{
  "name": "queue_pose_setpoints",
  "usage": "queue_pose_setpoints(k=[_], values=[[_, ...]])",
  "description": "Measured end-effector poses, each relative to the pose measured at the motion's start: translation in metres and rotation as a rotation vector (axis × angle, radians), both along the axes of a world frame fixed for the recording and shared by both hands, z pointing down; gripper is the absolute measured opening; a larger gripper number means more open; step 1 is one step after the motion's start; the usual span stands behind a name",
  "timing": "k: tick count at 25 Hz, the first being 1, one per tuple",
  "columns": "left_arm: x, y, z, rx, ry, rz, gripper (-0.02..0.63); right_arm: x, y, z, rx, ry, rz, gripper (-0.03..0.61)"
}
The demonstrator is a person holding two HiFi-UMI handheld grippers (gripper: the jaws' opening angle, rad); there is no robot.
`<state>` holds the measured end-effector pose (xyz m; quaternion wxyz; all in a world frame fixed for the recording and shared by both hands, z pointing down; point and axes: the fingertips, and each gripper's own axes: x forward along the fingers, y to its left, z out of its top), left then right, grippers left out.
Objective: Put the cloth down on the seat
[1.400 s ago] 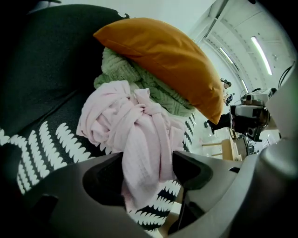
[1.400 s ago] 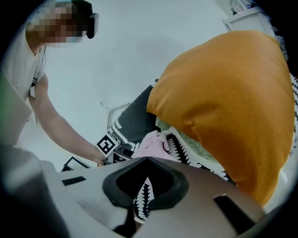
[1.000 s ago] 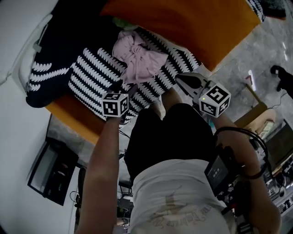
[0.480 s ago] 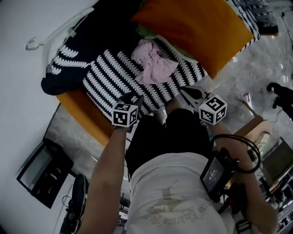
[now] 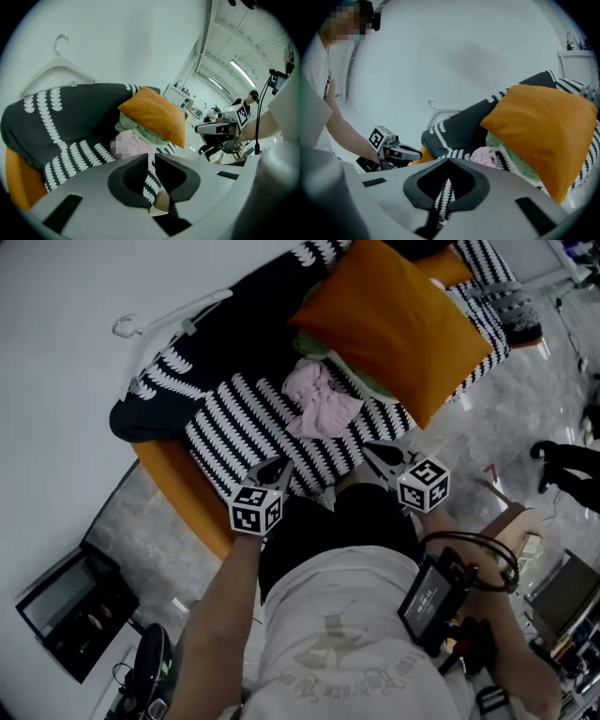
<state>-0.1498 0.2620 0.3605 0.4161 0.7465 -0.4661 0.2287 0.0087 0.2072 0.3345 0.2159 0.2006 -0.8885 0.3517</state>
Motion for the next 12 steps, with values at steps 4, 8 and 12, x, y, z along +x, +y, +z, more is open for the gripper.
queue_pose_setpoints(k=[4, 8, 12], values=[[-0.016, 0.008, -0.022, 0.036, 0.014, -0.040, 0.031, -0.011, 0.000, -0.028, 0.047, -0.008, -0.010, 0.015], [-0.023, 0.020, -0.053, 0.088, 0.015, -0.066, 0.015, -0.018, -0.003, -0.066, 0.120, -0.031, -0.023, 0.015], [-0.031, 0.044, -0.075, 0.115, 0.026, -0.123, 0.012, -0.024, 0.002, -0.094, 0.158, -0.057, -0.032, 0.015]])
